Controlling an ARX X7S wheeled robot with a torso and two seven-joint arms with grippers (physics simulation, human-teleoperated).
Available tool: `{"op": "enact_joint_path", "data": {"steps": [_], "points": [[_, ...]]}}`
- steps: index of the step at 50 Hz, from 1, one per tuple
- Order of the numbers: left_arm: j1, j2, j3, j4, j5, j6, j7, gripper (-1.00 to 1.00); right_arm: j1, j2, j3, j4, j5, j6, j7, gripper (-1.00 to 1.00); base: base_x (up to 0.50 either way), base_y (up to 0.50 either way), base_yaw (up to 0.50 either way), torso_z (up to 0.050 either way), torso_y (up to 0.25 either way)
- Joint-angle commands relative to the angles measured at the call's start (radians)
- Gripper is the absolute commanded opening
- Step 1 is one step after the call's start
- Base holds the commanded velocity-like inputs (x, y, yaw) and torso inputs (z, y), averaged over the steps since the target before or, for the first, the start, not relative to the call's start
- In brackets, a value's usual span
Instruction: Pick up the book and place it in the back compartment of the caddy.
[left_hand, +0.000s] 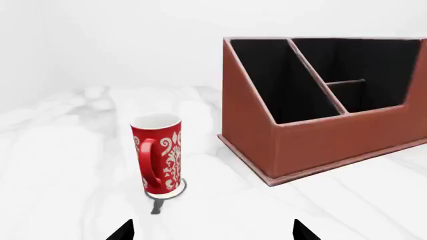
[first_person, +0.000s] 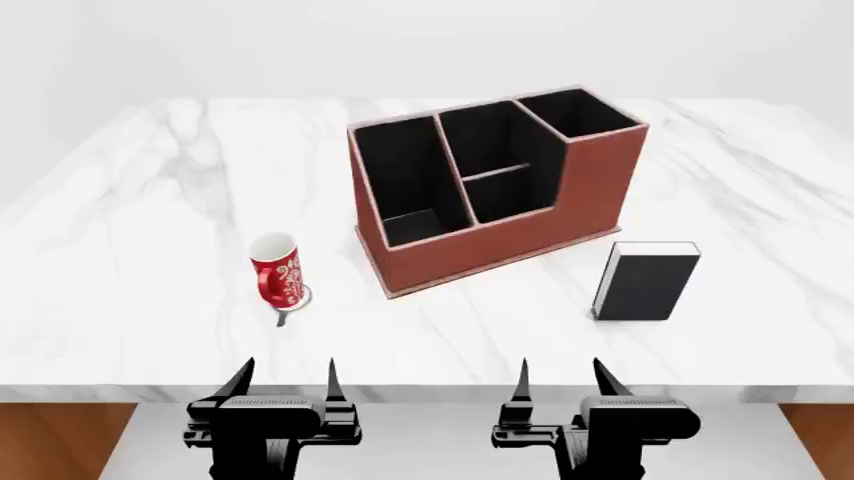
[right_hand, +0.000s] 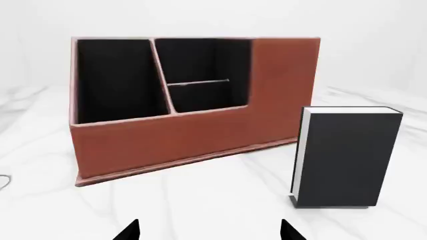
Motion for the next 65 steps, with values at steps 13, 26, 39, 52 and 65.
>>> {"op": "enact_joint_path", "data": {"steps": [13,26,39,52,65], "points": [[-0.001,-0.049,0.060,-0.007,-0.045,0.000,-0.055,1.00,0.000,0.048,-0.060,0.008,0.057,-0.003,0.052,1.00,0.00,0.00,0.00,0.000,0.000],[0.003,-0.012,0.017,0.002,0.003,-0.018,-0.015,1.00,-0.002,0.011,-0.019,0.009,0.024,0.000,0.010,1.00,0.00,0.00,0.00,0.000,0.000],[-0.002,-0.049,0.064,-0.013,-0.039,-0.005,-0.057,1.00,0.004,0.047,-0.049,0.012,0.098,0.011,0.044,1.00,0.00,0.00,0.00,0.000,0.000],[0.063,-0.096,-0.015,0.279,-0.040,0.070,-0.157,1.00,-0.063,0.093,0.023,-0.299,0.160,-0.146,0.089,1.00,0.00,0.00,0.00,0.000,0.000],[0.132,-0.122,-0.195,0.510,-0.102,0.226,-0.272,1.00,-0.099,0.095,0.169,-0.450,0.288,-0.407,0.134,1.00,0.00,0.00,0.00,0.000,0.000]]}}
